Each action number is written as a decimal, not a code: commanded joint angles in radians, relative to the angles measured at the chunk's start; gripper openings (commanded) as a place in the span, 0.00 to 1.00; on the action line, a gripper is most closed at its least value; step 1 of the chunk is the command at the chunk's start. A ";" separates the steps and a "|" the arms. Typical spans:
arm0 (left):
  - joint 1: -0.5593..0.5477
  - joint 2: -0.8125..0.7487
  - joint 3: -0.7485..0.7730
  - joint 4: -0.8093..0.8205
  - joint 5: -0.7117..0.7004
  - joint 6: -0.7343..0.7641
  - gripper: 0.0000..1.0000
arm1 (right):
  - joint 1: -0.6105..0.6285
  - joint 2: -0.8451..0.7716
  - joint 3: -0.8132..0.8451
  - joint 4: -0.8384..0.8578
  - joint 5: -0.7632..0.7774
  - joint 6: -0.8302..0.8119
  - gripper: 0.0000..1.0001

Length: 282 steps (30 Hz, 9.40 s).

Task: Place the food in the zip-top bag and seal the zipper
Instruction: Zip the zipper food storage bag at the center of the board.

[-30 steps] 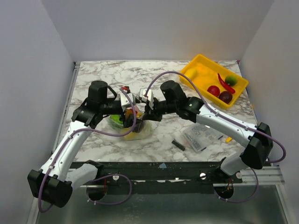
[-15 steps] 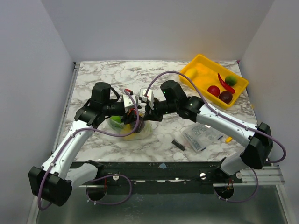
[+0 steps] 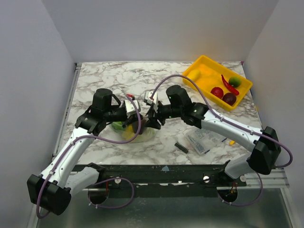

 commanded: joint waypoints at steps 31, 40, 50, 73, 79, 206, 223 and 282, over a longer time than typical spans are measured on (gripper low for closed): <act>-0.006 -0.104 -0.106 0.243 0.044 -0.347 0.00 | -0.123 -0.060 -0.476 0.992 -0.236 0.564 0.30; -0.006 -0.095 -0.083 0.227 0.044 -0.376 0.00 | -0.125 -0.046 -0.487 1.030 -0.269 0.592 0.16; -0.006 -0.063 -0.054 0.152 -0.010 -0.352 0.12 | -0.127 -0.058 -0.505 1.041 -0.305 0.594 0.00; -0.006 -0.075 -0.060 0.007 -0.020 -0.161 0.07 | -0.132 -0.092 -0.465 0.910 -0.335 0.533 0.00; -0.006 -0.090 -0.070 0.055 0.013 -0.178 0.00 | -0.131 -0.100 -0.281 0.498 -0.249 0.547 0.44; 0.026 -0.077 -0.075 0.123 0.167 -0.235 0.00 | -0.018 -0.011 0.042 0.060 -0.149 0.268 0.13; 0.028 -0.084 -0.075 0.125 0.168 -0.244 0.00 | -0.018 0.030 0.146 -0.152 -0.015 0.363 0.43; 0.028 -0.013 -0.051 0.262 0.305 -0.397 0.10 | 0.022 -0.026 0.171 -0.203 0.072 0.309 0.00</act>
